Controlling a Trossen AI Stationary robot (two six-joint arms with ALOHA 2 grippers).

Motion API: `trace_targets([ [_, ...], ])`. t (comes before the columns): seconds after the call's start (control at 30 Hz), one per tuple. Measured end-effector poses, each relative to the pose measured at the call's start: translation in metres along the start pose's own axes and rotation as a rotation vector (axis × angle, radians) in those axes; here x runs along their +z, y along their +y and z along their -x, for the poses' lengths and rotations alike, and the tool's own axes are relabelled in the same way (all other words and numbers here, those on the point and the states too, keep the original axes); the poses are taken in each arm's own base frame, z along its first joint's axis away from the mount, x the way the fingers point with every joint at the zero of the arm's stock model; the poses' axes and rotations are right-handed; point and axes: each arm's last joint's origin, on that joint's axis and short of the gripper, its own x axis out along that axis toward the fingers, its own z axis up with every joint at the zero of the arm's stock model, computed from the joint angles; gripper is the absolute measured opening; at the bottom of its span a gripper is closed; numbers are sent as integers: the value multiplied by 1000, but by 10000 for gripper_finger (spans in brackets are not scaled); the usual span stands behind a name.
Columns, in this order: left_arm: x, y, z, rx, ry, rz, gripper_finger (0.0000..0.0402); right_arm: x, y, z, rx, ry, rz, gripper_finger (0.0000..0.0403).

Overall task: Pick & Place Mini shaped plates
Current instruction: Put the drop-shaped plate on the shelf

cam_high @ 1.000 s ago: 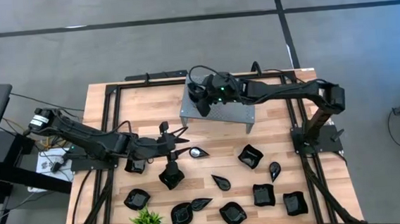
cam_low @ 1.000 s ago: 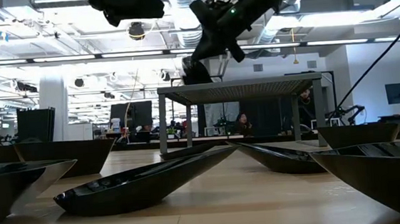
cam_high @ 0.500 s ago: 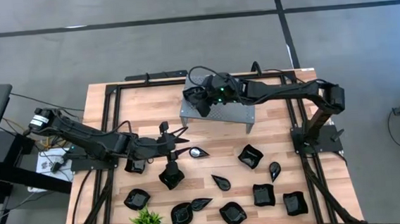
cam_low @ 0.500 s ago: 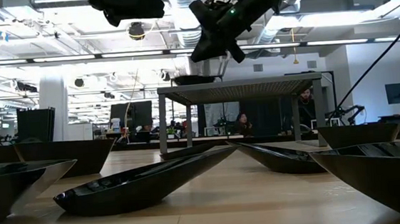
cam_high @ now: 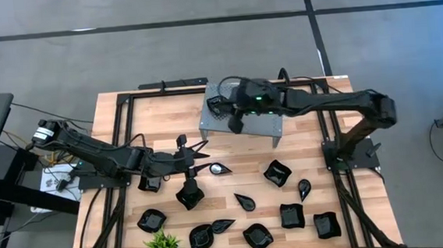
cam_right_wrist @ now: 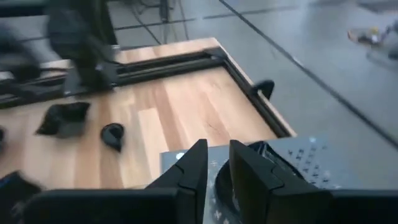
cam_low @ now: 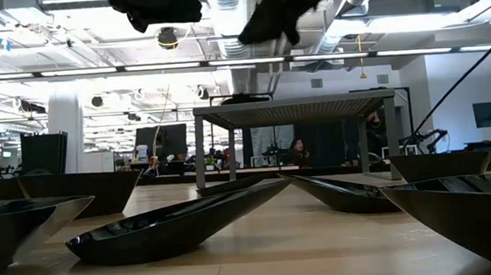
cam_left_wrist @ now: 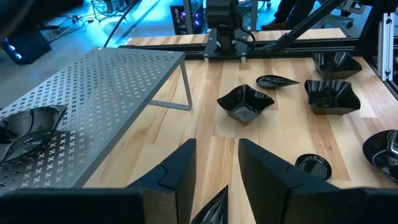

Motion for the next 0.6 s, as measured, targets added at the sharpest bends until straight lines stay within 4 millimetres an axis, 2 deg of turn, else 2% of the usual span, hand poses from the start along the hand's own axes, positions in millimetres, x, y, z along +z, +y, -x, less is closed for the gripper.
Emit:
trace_targets([
  [0.13, 0, 0, 0, -5, -1, 0, 121, 16, 9, 56, 45, -26, 81, 63],
  [0.23, 0, 0, 0, -6, -2, 1, 121, 13, 15, 98, 92, 37, 148, 63],
  [0.3, 1, 0, 0, -8, -9, 27, 121, 5, 19, 118, 122, 84, 134, 63],
  [0.37, 2, -2, -1, -31, -21, 56, 121, -11, 22, 130, 144, 137, 81, 63],
  [0.43, 1, -5, -6, -63, -28, 61, 121, -38, 26, 133, 159, 197, 29, 63],
  [0.53, 0, -12, -16, -122, -58, 77, 121, -87, 30, 127, 169, 241, -68, 63],
  [0.6, -2, -16, -24, -135, -67, 81, 121, -110, 34, 122, 203, 188, -117, 63],
])
